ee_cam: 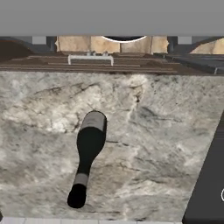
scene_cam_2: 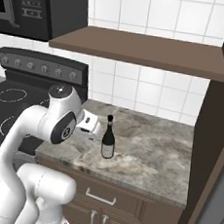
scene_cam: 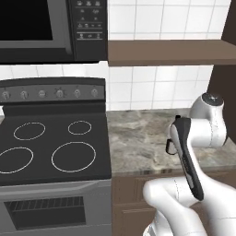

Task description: There is a wine glass and glass cup on the dining counter. Place the wine bottle next to the wine glass and the juice bottle next to the glass cup.

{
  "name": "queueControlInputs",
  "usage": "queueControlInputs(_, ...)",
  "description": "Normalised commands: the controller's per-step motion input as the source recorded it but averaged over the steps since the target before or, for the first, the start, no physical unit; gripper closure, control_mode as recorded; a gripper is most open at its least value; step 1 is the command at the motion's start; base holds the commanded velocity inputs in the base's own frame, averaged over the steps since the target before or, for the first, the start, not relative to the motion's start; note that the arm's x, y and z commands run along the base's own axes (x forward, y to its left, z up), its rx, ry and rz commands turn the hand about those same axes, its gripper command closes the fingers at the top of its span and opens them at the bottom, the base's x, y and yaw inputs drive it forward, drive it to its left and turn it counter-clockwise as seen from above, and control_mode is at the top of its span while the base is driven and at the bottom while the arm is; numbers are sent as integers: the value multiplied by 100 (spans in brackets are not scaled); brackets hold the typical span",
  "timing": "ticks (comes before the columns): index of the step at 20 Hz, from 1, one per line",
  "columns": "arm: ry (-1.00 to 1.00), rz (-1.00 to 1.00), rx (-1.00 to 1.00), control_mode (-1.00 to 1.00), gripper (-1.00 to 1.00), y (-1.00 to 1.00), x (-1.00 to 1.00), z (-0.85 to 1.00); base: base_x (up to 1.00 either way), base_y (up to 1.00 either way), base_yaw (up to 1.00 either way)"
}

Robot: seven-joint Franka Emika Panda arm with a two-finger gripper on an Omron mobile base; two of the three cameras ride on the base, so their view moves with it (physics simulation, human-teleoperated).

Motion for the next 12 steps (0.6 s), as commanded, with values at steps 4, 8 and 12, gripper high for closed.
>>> queueControlInputs(4,-7,48,0,-100,-100,-32,-12,0,0,0,0)
queueControlInputs(8,-4,29,0,-100,-100,-37,0,0,0,0,0)
queueControlInputs(12,-5,29,0,-100,-100,-44,0,0,0,0,0)
